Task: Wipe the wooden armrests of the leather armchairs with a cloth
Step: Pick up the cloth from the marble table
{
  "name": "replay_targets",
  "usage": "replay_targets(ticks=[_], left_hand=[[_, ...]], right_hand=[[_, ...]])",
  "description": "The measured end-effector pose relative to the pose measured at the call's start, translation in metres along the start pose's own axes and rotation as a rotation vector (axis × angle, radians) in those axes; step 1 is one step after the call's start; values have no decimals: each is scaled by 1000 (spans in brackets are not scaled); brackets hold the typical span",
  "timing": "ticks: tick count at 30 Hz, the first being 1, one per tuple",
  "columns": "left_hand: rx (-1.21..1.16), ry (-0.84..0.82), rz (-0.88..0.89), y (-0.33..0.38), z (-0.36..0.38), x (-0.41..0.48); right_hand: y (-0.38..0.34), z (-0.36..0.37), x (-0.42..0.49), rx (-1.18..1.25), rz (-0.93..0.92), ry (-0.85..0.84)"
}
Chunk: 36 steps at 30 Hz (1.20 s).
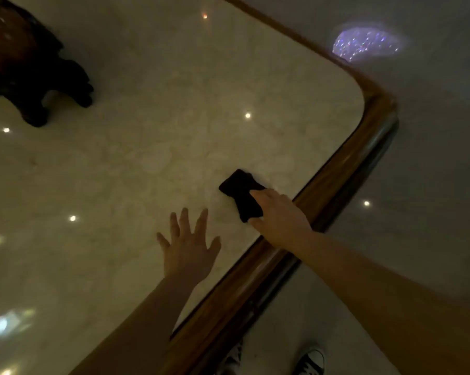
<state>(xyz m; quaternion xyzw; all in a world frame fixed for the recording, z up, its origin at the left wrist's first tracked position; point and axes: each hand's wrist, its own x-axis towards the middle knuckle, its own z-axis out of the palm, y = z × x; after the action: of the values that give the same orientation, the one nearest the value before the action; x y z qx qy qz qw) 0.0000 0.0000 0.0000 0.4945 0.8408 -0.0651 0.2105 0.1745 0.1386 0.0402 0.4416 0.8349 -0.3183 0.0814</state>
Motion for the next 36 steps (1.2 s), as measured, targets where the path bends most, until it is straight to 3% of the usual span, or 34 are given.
replay_targets(ticks=[11,20,28,36], left_hand=[[23,-26,42,-13,42,29],[-2,-58,31,-11,40,30],[-27,-107,-17,-5,15,32],[-40,52,67,28,-46,2]], right_hand=[[4,42,77,-352,30,44],[-2,33,82,-41,86,23],[-9,13,33,118,102,180],[-21,-41,-35,192,114,288]])
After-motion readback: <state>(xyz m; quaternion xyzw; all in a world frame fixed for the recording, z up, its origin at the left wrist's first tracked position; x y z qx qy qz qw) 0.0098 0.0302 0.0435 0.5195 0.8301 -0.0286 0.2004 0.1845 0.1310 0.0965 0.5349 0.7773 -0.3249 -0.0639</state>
